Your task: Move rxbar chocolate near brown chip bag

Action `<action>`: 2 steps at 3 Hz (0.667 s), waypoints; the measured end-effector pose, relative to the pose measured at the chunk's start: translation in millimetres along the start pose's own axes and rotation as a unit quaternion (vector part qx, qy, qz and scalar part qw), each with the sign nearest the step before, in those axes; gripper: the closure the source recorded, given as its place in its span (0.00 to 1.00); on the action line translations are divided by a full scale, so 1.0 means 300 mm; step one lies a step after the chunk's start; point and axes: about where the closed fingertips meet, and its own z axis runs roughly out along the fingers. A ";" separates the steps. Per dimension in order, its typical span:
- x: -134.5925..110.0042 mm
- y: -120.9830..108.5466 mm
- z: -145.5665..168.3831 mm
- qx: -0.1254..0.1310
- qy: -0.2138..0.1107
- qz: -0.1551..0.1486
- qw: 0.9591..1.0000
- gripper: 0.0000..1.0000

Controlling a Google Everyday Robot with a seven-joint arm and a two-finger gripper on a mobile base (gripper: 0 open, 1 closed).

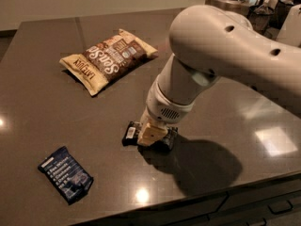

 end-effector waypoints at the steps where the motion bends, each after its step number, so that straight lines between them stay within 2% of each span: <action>1: -0.018 -0.088 -0.026 0.006 -0.003 0.010 1.000 0.93; 2: -0.060 -0.263 -0.049 0.022 -0.015 0.033 0.999 1.00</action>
Offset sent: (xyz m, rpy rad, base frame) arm 0.1185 0.0005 0.0354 0.0517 -0.0350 -0.1106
